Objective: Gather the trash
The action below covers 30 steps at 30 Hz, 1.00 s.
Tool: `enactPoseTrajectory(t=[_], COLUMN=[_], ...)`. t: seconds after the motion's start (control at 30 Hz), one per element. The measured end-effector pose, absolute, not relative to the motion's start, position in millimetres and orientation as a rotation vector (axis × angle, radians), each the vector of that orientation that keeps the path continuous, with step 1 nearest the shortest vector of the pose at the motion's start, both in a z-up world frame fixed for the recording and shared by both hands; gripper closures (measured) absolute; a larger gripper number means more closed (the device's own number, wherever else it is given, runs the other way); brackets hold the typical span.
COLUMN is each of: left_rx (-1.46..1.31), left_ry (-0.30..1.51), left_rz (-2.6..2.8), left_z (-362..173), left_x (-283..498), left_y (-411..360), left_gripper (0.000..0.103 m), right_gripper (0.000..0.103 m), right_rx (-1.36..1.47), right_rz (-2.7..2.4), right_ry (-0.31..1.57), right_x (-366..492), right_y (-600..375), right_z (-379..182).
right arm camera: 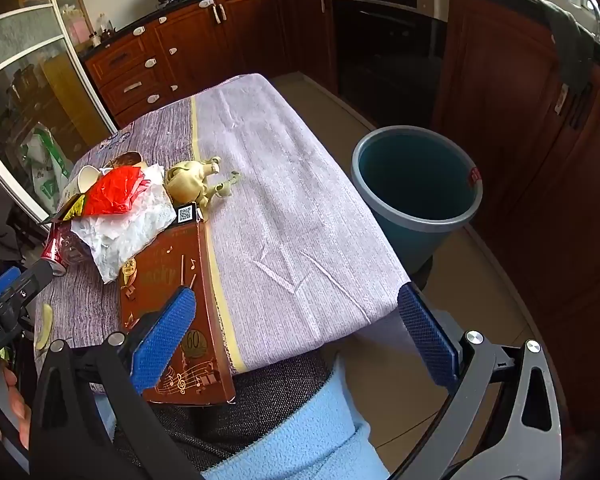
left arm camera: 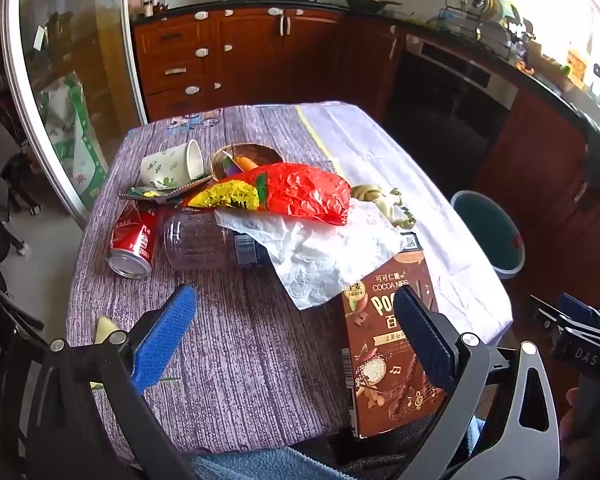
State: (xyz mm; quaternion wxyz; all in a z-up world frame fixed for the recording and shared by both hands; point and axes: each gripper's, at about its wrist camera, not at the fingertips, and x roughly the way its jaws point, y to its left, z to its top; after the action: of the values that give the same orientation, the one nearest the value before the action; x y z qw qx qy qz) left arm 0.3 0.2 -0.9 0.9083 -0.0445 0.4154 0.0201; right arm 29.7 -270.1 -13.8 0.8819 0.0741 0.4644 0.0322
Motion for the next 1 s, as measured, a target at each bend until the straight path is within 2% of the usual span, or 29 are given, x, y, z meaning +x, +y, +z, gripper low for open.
enactPoseTrajectory(t=[1.0], left_rx=[-0.066], left_ry=[0.82], left_rz=[0.039], left_z=[-6.7], left_x=[1.6], left_y=[-0.1], left_gripper=[0.004], right_gripper=[0.006], right_rx=[0.127], right_rz=[0.107], right_ry=[0.999], right_x=[31.6], right_y=[-259.5], right_z=[-21.3])
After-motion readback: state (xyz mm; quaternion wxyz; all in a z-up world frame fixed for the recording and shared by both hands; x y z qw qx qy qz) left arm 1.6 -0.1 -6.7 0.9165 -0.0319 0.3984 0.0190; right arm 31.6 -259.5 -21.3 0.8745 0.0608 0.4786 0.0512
